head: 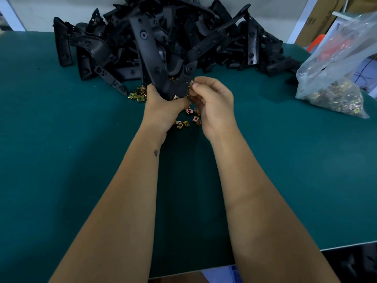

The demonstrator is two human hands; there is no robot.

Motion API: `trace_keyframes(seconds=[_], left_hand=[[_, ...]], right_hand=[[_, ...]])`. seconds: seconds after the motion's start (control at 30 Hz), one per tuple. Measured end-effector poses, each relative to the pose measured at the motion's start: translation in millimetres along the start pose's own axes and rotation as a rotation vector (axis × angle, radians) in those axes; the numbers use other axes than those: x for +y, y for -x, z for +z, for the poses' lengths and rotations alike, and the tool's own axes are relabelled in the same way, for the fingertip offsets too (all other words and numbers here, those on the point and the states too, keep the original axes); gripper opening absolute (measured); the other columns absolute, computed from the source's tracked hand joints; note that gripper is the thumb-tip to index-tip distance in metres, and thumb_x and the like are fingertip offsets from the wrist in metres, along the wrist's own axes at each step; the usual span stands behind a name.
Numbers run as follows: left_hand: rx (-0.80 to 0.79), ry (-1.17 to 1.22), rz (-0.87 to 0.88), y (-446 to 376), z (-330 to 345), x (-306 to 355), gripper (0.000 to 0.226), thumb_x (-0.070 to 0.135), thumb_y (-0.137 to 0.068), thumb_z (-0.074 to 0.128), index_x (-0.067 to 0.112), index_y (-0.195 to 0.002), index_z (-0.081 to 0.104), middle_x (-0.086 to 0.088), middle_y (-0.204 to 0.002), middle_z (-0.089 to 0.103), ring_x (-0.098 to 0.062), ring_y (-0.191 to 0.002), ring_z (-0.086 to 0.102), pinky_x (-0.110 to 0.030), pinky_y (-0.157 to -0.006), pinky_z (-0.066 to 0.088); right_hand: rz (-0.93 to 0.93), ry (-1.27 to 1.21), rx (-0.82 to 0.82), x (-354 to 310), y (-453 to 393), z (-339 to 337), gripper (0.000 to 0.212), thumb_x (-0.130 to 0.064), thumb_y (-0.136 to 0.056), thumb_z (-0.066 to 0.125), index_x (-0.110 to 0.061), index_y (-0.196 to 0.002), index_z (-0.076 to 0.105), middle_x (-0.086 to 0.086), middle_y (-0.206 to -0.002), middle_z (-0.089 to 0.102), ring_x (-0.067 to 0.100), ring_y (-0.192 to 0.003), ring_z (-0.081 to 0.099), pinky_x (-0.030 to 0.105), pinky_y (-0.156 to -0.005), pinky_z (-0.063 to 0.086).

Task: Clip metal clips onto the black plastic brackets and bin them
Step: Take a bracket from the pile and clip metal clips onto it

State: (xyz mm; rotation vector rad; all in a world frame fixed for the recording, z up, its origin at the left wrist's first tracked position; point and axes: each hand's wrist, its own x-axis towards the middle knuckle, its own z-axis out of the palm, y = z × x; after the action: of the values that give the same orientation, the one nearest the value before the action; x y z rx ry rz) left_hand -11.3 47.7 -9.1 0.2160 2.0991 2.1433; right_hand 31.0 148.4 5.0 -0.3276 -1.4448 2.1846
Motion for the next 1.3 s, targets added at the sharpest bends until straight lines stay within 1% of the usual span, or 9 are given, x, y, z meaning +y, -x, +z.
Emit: trace_keyframes(seconds=[0.13, 0.3, 0.43, 0.53, 0.67, 0.83, 0.97, 1.17, 1.3], left_hand=[[0.001, 0.010, 0.001, 0.0, -0.2, 0.2, 0.044, 0.012, -0.073, 0.077, 0.031, -0.097, 0.044, 0.014, -0.099, 0.063, 0.000, -0.086, 0.059, -0.020, -0.064, 0.045], [0.004, -0.002, 0.004, -1.3, -1.4, -1.5, 0.045, 0.014, -0.072, 0.079, 0.030, -0.096, 0.044, 0.011, -0.100, 0.063, -0.005, -0.089, 0.060, -0.025, -0.069, 0.046], [-0.030, -0.034, 0.018, -1.6, -3.0, -2.0, 0.044, 0.015, -0.072, 0.077, 0.030, -0.096, 0.043, 0.009, -0.100, 0.061, -0.008, -0.089, 0.059, -0.027, -0.070, 0.046], [-0.044, -0.045, 0.033, -1.7, -4.1, -2.7, 0.047, 0.014, -0.071, 0.077, 0.030, -0.098, 0.043, 0.005, -0.103, 0.063, -0.013, -0.094, 0.061, -0.031, -0.074, 0.049], [-0.034, -0.049, 0.047, -2.1, -5.2, -2.9, 0.048, 0.013, -0.071, 0.079, 0.029, -0.101, 0.044, 0.007, -0.101, 0.064, -0.014, -0.095, 0.063, -0.034, -0.080, 0.054], [-0.011, -0.042, 0.064, -1.9, -4.5, -3.9, 0.049, 0.014, -0.069, 0.078, 0.029, -0.101, 0.044, 0.007, -0.102, 0.065, -0.013, -0.093, 0.064, -0.030, -0.073, 0.052], [-0.002, -0.039, 0.069, -2.7, -4.3, -4.9, 0.051, 0.014, -0.068, 0.080, 0.031, -0.100, 0.045, 0.008, -0.101, 0.066, -0.012, -0.092, 0.066, -0.030, -0.072, 0.054], [-0.011, -0.040, 0.075, -4.7, -4.9, -6.0, 0.050, 0.013, -0.068, 0.080, 0.032, -0.097, 0.044, 0.011, -0.093, 0.065, -0.006, -0.080, 0.063, -0.022, -0.061, 0.047], [-0.004, -0.044, 0.073, -4.8, -4.5, -6.7, 0.051, 0.016, -0.064, 0.079, 0.033, -0.097, 0.044, 0.011, -0.095, 0.066, -0.008, -0.084, 0.065, -0.025, -0.064, 0.050]], right_hand=[[-0.010, 0.020, -0.024, 0.2, 0.6, -0.1, 0.019, 0.010, -0.087, 0.060, -0.008, -0.083, 0.066, 0.006, -0.080, 0.064, 0.013, -0.068, 0.060, 0.027, -0.073, 0.051], [-0.011, 0.013, -0.051, -0.1, 0.0, 0.2, 0.020, 0.010, -0.087, 0.060, -0.009, -0.086, 0.064, 0.005, -0.079, 0.064, 0.013, -0.068, 0.059, 0.027, -0.074, 0.051], [-0.006, -0.014, -0.055, -0.4, -0.6, -0.8, 0.021, 0.011, -0.087, 0.058, -0.009, -0.088, 0.064, 0.003, -0.075, 0.064, 0.012, -0.066, 0.059, 0.024, -0.068, 0.050], [-0.017, -0.017, -0.065, 0.3, -0.7, -1.8, 0.022, 0.012, -0.086, 0.058, -0.009, -0.090, 0.064, 0.000, -0.071, 0.065, 0.011, -0.064, 0.058, 0.024, -0.067, 0.049], [-0.040, -0.022, -0.071, 1.2, 0.1, -1.6, 0.023, 0.013, -0.085, 0.059, -0.008, -0.091, 0.063, 0.001, -0.071, 0.065, 0.012, -0.065, 0.058, 0.024, -0.068, 0.049], [0.014, -0.113, -0.046, 1.8, 0.3, 0.6, 0.022, 0.014, -0.085, 0.060, -0.008, -0.087, 0.061, 0.003, -0.067, 0.063, 0.012, -0.059, 0.058, 0.023, -0.063, 0.050], [0.033, -0.155, -0.066, 1.5, 1.1, -0.2, 0.022, 0.015, -0.085, 0.060, -0.008, -0.086, 0.059, 0.002, -0.065, 0.062, 0.013, -0.058, 0.057, 0.023, -0.063, 0.050], [0.043, -0.146, -0.082, -0.3, 0.8, -1.6, 0.024, 0.016, -0.085, 0.059, -0.008, -0.082, 0.058, -0.002, -0.058, 0.061, 0.011, -0.056, 0.054, 0.021, -0.060, 0.049], [0.066, -0.180, -0.071, -0.5, 1.3, 0.4, 0.026, 0.016, -0.085, 0.058, -0.009, -0.080, 0.056, -0.003, -0.056, 0.060, 0.010, -0.053, 0.053, 0.020, -0.059, 0.048]])
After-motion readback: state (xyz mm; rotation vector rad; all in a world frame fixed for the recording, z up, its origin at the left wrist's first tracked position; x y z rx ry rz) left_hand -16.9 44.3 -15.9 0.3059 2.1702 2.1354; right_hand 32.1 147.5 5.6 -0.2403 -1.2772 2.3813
